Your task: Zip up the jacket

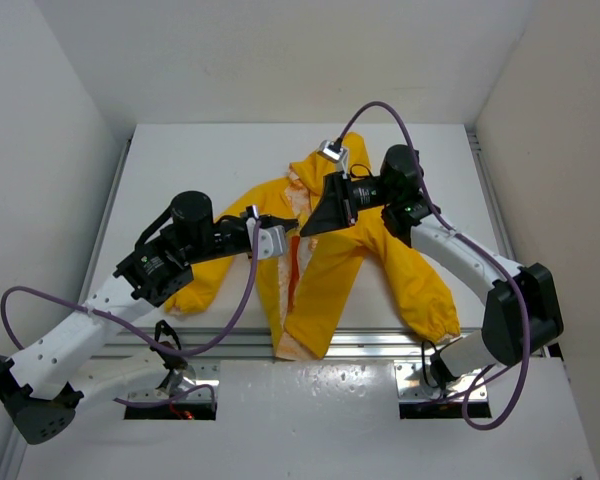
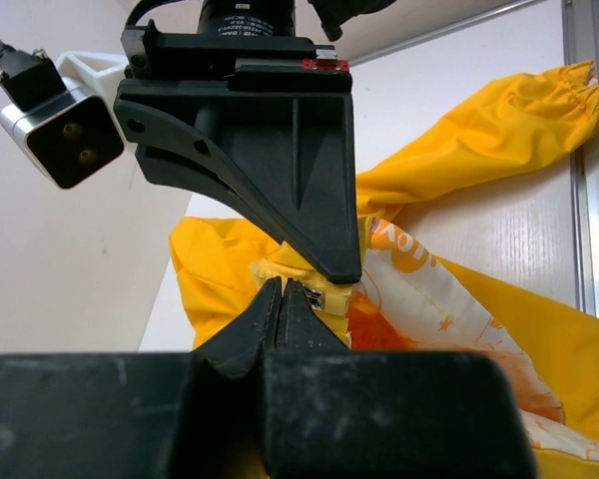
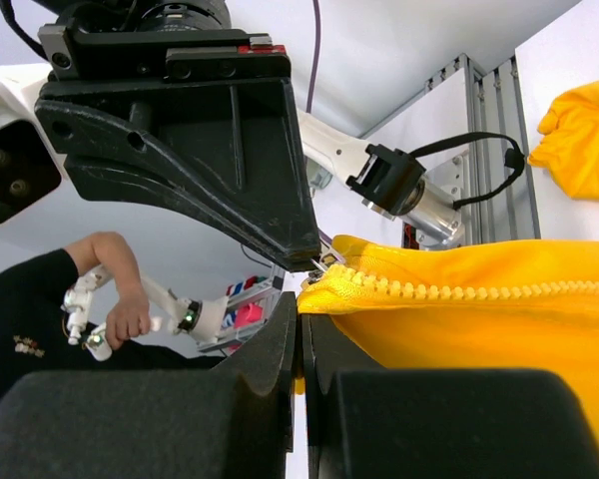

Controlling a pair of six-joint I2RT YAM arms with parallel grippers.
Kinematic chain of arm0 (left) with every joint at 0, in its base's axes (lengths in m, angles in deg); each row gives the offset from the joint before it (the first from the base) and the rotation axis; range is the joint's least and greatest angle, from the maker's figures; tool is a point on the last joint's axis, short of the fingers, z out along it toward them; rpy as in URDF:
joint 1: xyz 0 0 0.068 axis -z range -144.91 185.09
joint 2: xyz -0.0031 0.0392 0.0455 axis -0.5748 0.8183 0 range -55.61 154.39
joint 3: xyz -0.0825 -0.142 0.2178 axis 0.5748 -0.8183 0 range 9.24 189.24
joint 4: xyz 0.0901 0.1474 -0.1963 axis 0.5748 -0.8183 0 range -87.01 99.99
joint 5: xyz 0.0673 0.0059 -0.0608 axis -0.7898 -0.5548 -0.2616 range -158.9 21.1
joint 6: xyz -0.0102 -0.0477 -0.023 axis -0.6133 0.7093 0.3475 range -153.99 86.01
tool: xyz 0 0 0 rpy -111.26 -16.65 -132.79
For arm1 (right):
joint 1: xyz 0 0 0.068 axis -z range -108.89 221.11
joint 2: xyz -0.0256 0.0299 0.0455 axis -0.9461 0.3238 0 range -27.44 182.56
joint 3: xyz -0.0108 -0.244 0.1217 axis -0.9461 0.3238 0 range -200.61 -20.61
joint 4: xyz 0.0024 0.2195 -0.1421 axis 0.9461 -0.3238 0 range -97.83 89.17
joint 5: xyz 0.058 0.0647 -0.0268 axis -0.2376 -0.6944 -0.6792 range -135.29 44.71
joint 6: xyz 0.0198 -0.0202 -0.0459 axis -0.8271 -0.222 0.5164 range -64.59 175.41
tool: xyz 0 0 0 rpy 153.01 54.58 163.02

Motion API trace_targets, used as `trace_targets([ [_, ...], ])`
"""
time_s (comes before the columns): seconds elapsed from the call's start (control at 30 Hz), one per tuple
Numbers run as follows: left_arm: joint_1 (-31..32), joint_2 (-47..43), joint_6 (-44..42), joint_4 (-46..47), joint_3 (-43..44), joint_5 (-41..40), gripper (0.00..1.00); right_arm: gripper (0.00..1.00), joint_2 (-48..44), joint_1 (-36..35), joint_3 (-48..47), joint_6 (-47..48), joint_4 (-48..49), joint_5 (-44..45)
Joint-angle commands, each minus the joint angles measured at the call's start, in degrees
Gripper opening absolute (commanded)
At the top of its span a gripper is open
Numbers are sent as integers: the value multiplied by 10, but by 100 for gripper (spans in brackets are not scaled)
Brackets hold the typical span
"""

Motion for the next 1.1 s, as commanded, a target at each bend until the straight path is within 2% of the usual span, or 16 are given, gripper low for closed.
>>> trace_targets([
  [0.0,6,0,28,27,7,-35,0,0,-30,-24,0,4,59,-42],
  [0.3,11,41,83,70,17,-150,0,0,-41,-58,6,60,10,-86],
  [0.6,22,63,110,106,28,-293,0,0,-54,-55,26,72,-2,-109],
  [0.63,22,63,110,106,28,-304,0,2,-54,-49,27,72,-1,-105],
  [0.67,22,63,117,106,28,-312,0,11,-53,-47,25,74,-14,-101],
  [0.7,22,63,129,106,28,-319,0,33,-53,-42,24,79,-21,-93],
  [0.73,22,63,137,106,28,-334,0,39,-56,-23,13,96,-34,-79],
  [0.77,22,63,143,100,28,-342,0,43,-58,-14,6,112,-120,-61],
  [0.8,22,63,154,94,28,-349,0,50,-64,-4,-1,157,-155,-51],
  [0.83,22,63,162,94,28,-365,0,52,-74,23,-35,221,-246,-38],
  [0.87,17,63,169,89,28,-371,0,52,-79,32,-53,313,-378,13],
  [0.9,12,63,188,89,28,-377,0,52,-87,47,-94,360,-495,36],
  [0.93,12,63,201,89,28,-384,0,52,-94,49,-115,423,-524,55],
  [0.97,4,63,212,89,28,-392,0,50,-106,49,-116,416,-528,90],
  [1.03,4,81,249,83,44,-411,0,50,-121,61,-92,381,-459,115],
  [1.07,-1,88,260,78,50,-427,0,50,-139,68,-70,318,-437,121],
])
